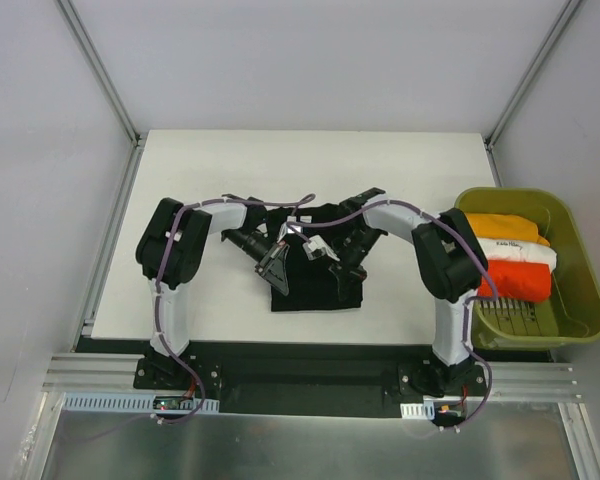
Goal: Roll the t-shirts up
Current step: Roll the T-shirt to the center of the board.
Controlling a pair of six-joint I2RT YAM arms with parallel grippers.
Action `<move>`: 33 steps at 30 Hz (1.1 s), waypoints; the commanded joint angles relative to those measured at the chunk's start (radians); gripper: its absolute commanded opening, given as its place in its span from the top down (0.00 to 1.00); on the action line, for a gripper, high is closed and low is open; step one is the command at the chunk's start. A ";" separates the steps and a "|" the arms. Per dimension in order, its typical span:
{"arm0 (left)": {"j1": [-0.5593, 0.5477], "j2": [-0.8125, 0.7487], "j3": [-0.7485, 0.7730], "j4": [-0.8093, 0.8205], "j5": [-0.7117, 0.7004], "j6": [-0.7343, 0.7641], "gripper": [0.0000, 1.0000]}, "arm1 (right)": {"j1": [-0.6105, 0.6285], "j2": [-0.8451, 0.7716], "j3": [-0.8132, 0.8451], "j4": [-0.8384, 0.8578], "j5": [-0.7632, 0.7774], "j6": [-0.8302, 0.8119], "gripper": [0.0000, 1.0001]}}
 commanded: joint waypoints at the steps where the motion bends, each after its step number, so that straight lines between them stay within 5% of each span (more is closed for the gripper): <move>1: 0.054 0.062 0.077 -0.076 -0.022 -0.049 0.89 | -0.059 0.114 0.096 -0.351 0.000 -0.008 0.96; 9: 0.074 0.166 0.167 -0.102 -0.077 -0.101 0.87 | -0.084 0.290 0.218 -0.434 0.033 0.025 0.95; 13: 0.101 0.171 0.171 -0.091 -0.102 -0.127 0.75 | -0.084 0.350 0.272 -0.461 0.037 0.071 0.95; 18: 0.175 0.080 0.168 -0.024 -0.158 -0.216 0.53 | -0.081 0.438 0.360 -0.503 0.052 0.165 0.94; 23: 0.192 -0.189 0.165 0.059 -0.294 -0.143 0.49 | -0.080 0.494 0.421 -0.504 0.061 0.237 0.94; 26: 0.094 -0.394 0.101 0.129 -0.444 0.007 0.45 | -0.080 0.524 0.450 -0.504 0.066 0.283 0.94; 33: -0.274 -0.775 -0.348 0.482 -0.772 0.264 0.34 | -0.077 0.542 0.472 -0.504 0.075 0.321 0.93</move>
